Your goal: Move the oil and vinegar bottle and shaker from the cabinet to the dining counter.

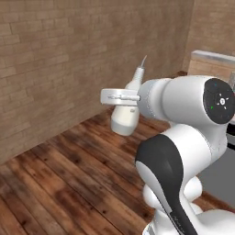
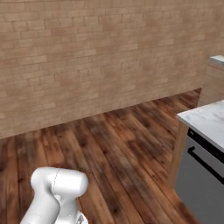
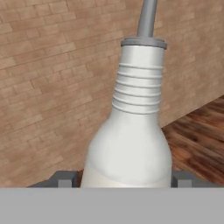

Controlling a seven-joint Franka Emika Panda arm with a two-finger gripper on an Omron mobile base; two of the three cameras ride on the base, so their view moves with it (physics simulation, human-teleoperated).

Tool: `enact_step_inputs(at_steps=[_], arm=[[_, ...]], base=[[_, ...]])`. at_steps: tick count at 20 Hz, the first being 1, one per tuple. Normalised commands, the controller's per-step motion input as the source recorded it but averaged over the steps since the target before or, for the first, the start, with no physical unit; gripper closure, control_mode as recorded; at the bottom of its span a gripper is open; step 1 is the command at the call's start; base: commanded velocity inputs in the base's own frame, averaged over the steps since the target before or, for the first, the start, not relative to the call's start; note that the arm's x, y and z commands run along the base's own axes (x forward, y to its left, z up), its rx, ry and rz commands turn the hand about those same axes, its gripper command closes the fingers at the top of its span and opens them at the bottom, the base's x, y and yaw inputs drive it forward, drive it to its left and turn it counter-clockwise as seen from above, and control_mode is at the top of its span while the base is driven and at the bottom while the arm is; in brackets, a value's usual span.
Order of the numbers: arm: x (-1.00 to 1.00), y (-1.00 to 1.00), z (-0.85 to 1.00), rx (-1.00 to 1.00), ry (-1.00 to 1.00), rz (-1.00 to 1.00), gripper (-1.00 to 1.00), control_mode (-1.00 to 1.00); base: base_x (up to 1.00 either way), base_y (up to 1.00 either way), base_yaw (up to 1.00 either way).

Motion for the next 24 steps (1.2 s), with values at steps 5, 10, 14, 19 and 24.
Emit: enact_step_inputs(at_steps=[5, 10, 14, 19, 24], arm=[[0.00, 0.00, 0.00, 0.00, 0.00, 0.00, 1.00, 1.00], [0.00, 0.00, 0.00, 0.00, 0.00, 0.00, 1.00, 1.00], [0.00, 0.00, 0.00, 0.00, 0.00, 0.00, 1.00, 1.00], [0.00, 0.00, 0.00, 0.00, 0.00, 0.00, 1.00, 1.00], [0.00, 0.00, 0.00, 0.00, 0.00, 0.00, 1.00, 1.00]], base=[[0.94, 0.01, 0.00], [0.94, 0.12, -0.09], [0.90, 0.20, -0.18], [0.83, 0.27, -0.26], [0.80, 0.30, -0.30]])
